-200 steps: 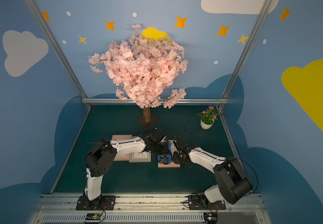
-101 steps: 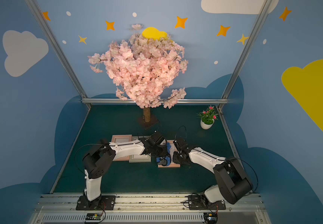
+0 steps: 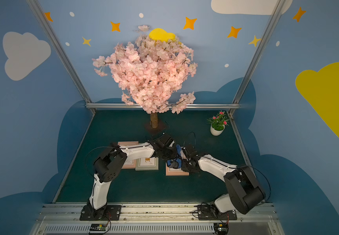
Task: Wipe the picture frame with a cloth
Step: Wipe the dirt from the picture frame.
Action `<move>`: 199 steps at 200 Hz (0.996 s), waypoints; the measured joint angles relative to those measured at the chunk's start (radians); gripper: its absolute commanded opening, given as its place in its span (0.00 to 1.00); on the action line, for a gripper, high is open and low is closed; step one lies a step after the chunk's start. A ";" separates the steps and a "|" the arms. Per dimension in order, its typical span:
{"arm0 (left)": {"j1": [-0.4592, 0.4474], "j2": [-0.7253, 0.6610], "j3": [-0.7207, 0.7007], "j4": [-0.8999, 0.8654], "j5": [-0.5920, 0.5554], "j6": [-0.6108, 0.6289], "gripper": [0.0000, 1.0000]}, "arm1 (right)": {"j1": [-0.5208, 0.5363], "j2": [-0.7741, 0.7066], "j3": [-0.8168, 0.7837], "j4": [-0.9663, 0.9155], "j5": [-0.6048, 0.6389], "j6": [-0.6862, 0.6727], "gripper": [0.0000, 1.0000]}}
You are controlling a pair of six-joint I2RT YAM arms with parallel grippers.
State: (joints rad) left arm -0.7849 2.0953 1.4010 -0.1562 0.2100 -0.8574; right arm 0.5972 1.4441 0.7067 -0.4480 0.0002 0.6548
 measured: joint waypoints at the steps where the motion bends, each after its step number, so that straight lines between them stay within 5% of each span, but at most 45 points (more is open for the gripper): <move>1: 0.001 0.000 0.000 0.000 0.000 0.001 0.03 | 0.000 0.000 0.000 0.000 0.000 0.000 0.34; 32: -0.001 -0.059 -0.081 0.004 -0.024 0.008 0.03 | 0.000 0.000 0.000 -0.001 0.000 0.000 0.34; 74: -0.113 -0.189 -0.253 0.014 -0.027 -0.006 0.03 | 0.000 0.000 0.000 -0.001 0.000 0.000 0.34; 110: -0.071 -0.154 -0.204 -0.002 -0.002 0.002 0.03 | 0.000 -0.001 0.000 -0.001 0.000 0.000 0.34; 160: 0.058 0.018 0.064 -0.090 0.002 0.071 0.03 | 0.000 -0.003 -0.002 -0.001 0.000 0.000 0.34; 199: 0.006 -0.066 -0.063 -0.076 -0.031 0.086 0.03 | 0.000 -0.003 -0.002 -0.001 0.000 0.000 0.34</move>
State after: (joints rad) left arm -0.7784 2.0293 1.3380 -0.2321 0.1795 -0.7715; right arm 0.5968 1.4410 0.7048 -0.4488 0.0002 0.6552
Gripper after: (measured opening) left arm 0.157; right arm 0.345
